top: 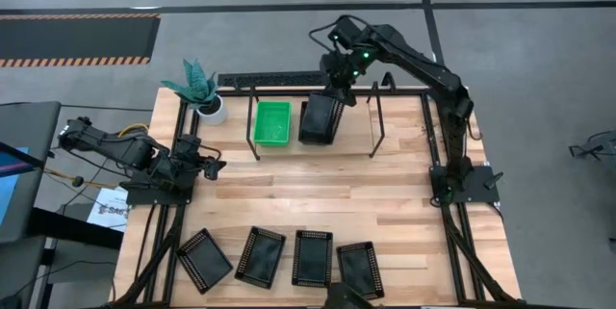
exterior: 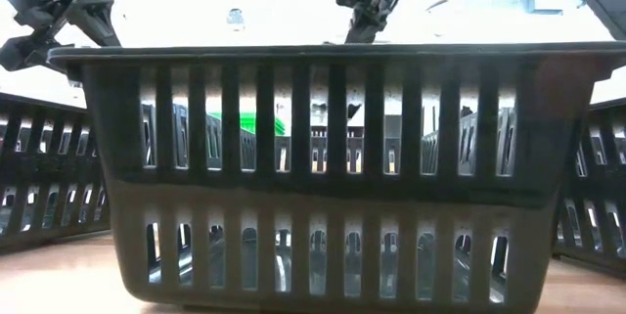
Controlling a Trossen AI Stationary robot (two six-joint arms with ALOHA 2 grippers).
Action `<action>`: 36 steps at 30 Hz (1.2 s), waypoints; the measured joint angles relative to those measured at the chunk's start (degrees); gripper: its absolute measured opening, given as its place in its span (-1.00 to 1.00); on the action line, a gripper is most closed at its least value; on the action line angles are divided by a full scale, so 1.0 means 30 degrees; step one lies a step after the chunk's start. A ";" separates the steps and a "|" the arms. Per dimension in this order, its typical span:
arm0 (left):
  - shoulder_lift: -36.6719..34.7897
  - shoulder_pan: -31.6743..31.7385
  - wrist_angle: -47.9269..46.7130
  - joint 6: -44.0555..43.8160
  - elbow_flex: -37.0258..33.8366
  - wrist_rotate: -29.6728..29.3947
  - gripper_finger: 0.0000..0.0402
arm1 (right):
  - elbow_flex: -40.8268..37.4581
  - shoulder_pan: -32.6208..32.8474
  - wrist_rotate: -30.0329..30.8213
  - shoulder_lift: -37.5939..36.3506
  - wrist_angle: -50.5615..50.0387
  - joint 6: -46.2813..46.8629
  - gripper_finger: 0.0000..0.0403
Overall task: Stack baskets on shelf by color
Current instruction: Stack the black bin into the black bin on the shelf
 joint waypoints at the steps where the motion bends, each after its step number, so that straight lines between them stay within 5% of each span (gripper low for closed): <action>1: -0.0007 0.0007 0.0000 -0.0083 0.0000 0.0000 0.30 | 0.0000 -0.0059 -0.0078 0.0153 -0.0053 -0.0177 -0.99; 18: 0.0000 0.0000 0.0000 -0.0468 0.0000 -0.0378 0.30 | 0.0000 -0.0024 -0.0240 0.0484 0.0455 -0.1863 -0.89; 36: 0.0000 0.0001 0.0000 -0.0461 0.0000 -0.0444 0.30 | 0.0000 0.0121 0.0683 0.0484 0.0806 -0.1998 -0.41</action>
